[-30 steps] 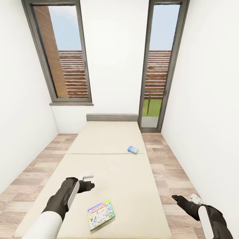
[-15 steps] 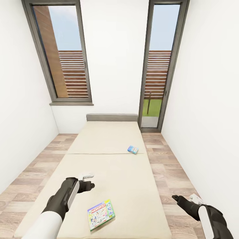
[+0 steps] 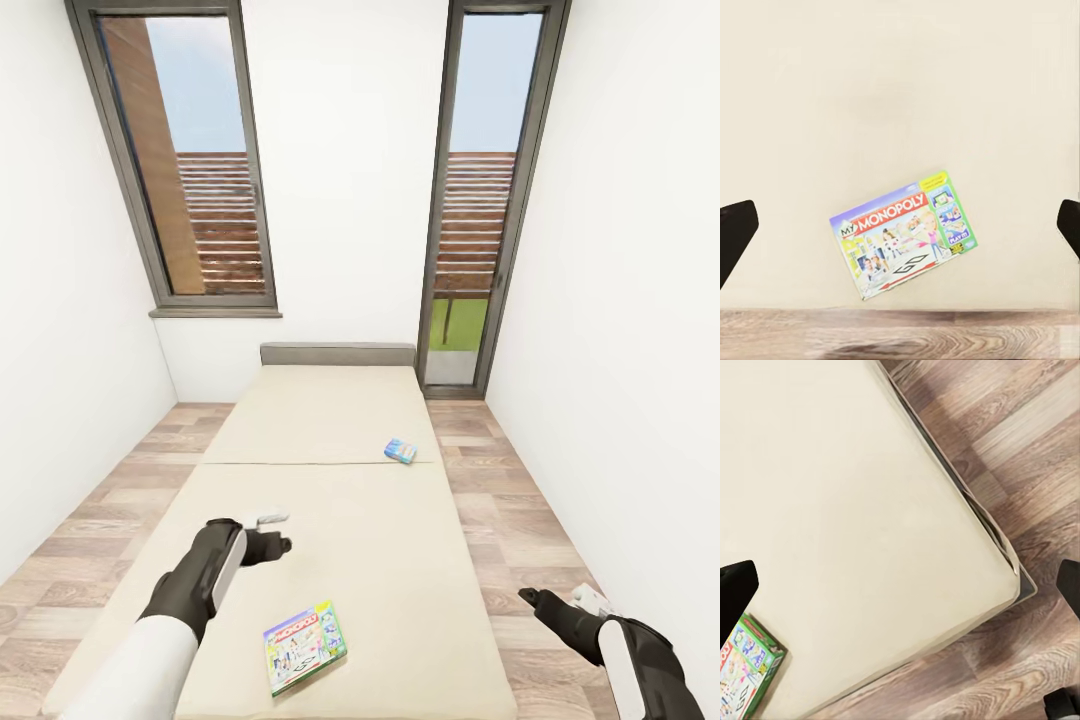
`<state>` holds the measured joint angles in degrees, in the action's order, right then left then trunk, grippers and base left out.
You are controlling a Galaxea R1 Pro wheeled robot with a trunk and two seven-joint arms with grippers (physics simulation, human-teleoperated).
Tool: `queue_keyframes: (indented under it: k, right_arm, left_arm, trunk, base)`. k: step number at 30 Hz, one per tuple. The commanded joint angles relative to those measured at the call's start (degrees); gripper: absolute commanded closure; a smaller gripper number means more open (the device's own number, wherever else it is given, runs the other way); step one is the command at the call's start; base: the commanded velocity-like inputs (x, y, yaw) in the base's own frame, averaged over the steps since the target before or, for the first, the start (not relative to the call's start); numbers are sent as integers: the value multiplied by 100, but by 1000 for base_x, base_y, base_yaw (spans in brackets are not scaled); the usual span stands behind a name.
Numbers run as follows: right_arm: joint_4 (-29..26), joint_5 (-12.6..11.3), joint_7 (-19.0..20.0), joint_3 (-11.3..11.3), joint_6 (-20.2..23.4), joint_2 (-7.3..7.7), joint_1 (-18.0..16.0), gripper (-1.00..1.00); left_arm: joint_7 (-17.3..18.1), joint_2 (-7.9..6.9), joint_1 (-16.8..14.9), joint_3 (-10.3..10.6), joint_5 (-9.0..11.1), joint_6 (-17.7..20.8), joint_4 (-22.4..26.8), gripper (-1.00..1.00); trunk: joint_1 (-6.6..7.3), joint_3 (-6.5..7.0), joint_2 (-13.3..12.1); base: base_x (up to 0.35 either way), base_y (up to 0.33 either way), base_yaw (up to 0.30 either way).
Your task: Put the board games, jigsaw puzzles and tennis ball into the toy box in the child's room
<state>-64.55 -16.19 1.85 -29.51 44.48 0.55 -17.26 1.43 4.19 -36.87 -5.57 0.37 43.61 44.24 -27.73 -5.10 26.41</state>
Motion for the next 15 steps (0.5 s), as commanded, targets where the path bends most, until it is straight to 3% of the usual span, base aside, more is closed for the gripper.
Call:
queue_keyframes:
  k: [1, 8, 15]
  right_arm:
    - [-5, 6, 19, -10, 31, -1, -6, -100]
    - [-5, 10, 17, -20, 47, 9, -6, -100]
    - [-1, 20, 17, -34, 57, 19, -6, -100]
  left_arm:
    - [10, 9, -69, -28, 0, 33, -52, -100]
    - [-6, 13, -785, -37, -8, -30, -1120, -100]
    - [16, 9, -1186, -38, -4, -272, -1529, -100]
  trunk:
    - [-3, -13, 12]
    - [-3, -34, 12]
    - [-3, -91, 12]
  base:
    - [0, 0, 0]
    - [0, 0, 0]
    - [0, 0, 0]
